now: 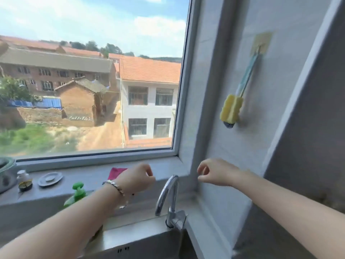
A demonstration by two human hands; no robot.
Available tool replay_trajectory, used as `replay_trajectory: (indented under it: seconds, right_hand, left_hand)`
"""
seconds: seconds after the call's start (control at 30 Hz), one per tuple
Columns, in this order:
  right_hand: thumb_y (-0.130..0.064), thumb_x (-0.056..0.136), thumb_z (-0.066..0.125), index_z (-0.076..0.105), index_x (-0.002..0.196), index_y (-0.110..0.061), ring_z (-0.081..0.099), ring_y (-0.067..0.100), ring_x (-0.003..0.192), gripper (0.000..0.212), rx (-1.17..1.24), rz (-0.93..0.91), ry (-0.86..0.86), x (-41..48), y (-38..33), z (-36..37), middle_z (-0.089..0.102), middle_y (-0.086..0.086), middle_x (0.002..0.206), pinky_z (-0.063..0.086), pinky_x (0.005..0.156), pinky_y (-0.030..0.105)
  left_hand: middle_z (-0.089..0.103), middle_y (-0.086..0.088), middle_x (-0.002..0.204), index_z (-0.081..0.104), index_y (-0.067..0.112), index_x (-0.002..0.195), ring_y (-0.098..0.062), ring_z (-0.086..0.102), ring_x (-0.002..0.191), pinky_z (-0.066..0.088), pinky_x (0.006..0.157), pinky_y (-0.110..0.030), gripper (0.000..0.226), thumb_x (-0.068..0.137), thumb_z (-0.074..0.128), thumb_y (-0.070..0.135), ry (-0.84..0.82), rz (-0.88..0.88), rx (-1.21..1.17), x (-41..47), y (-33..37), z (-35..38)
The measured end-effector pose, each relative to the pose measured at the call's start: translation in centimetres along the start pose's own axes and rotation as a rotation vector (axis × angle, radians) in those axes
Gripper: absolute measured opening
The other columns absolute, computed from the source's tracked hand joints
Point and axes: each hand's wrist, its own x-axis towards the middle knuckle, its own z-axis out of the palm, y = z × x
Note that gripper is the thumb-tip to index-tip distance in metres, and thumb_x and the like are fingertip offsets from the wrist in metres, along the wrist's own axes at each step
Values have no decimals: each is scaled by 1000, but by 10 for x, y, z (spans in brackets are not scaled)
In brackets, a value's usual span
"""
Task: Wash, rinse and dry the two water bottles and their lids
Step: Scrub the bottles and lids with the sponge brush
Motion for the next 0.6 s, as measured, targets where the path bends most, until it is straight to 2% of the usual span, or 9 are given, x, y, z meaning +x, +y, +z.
replay_trajectory:
  seconds: [0.07,0.13,0.17,0.23,0.33,0.4,0.5,0.6]
  right_hand:
    - [-26,86,56,62,113,-15,57,21,109,30,50,15,210,15,21,-51,64,2,114,46,88,27]
    - [-28,87,55,59,112,-15,55,27,110,28,101,80,434,31,31,-95,62,5,112,45,84,28]
    - [-27,88,53,58,111,-15,55,30,108,27,125,124,532,31,28,-103,59,7,113,42,80,27]
    - [-26,91,48,52,118,-14,54,32,105,31,196,133,807,49,52,-155,51,12,122,41,79,31]
    - [-32,93,43,34,138,-24,45,32,115,46,70,184,866,61,50,-171,36,15,130,41,85,35]
    - [-34,95,42,28,142,-28,40,31,119,49,4,218,860,71,55,-175,32,15,132,41,86,36]
    - [-27,94,46,38,136,-23,44,32,115,43,58,253,902,90,64,-177,38,15,129,39,85,34]
    - [-15,91,48,50,129,-17,52,30,106,38,323,133,948,94,76,-177,47,13,124,38,79,29]
  left_hand:
    - [64,0,84,63,13,95,-19,63,81,50,70,-28,17,88,52,25,63,24,-5,24,32,-21]
    - [61,3,81,61,14,95,-14,60,76,48,64,-25,16,89,52,26,93,20,39,40,54,-42]
    - [59,4,81,61,16,95,-12,58,74,47,63,-23,16,89,52,27,91,12,52,37,54,-42]
    - [59,4,84,60,17,95,-13,58,77,48,68,-24,14,90,51,27,199,24,66,68,91,-58]
    - [58,4,88,59,20,91,-15,57,79,49,72,-26,11,90,52,28,190,15,92,68,94,-64]
    - [56,7,85,57,22,87,-15,58,79,52,76,-29,9,90,52,29,209,-3,119,72,91,-64]
    - [59,9,83,57,24,83,-13,64,77,55,78,-32,10,89,52,30,198,-16,143,71,85,-68]
    - [57,11,82,56,27,80,-8,63,71,53,73,-28,11,90,52,30,193,-7,195,70,80,-75]
